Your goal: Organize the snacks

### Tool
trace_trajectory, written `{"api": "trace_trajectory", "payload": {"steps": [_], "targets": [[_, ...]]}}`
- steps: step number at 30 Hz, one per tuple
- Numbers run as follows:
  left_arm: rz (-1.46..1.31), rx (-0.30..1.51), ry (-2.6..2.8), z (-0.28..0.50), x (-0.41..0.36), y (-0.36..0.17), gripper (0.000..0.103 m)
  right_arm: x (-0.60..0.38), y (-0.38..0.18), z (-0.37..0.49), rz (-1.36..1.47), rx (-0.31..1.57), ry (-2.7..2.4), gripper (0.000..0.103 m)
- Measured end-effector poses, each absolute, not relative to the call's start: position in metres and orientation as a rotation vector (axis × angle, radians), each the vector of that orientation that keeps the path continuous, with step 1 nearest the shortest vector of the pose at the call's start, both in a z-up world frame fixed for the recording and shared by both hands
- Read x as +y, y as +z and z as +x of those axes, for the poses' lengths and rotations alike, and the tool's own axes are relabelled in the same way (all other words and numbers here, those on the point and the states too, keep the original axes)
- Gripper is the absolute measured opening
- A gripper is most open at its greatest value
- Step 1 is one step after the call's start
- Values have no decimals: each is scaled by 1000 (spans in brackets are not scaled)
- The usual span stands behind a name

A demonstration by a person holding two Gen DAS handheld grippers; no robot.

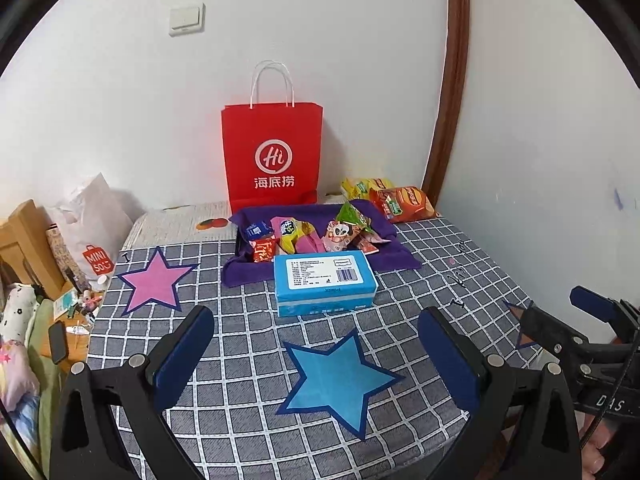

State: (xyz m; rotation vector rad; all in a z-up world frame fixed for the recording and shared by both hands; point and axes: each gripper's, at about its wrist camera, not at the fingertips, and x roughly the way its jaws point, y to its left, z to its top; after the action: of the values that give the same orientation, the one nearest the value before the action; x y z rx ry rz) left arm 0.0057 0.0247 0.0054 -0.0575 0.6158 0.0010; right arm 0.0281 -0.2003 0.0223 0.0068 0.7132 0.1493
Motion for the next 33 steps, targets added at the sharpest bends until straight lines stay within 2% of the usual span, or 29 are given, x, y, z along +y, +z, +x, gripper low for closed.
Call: {"api": "trace_trajectory", "payload": {"steps": [33], "targets": [[-49, 610, -12, -3, 24, 7, 103, -203, 24, 10, 25, 688, 132, 101]]}}
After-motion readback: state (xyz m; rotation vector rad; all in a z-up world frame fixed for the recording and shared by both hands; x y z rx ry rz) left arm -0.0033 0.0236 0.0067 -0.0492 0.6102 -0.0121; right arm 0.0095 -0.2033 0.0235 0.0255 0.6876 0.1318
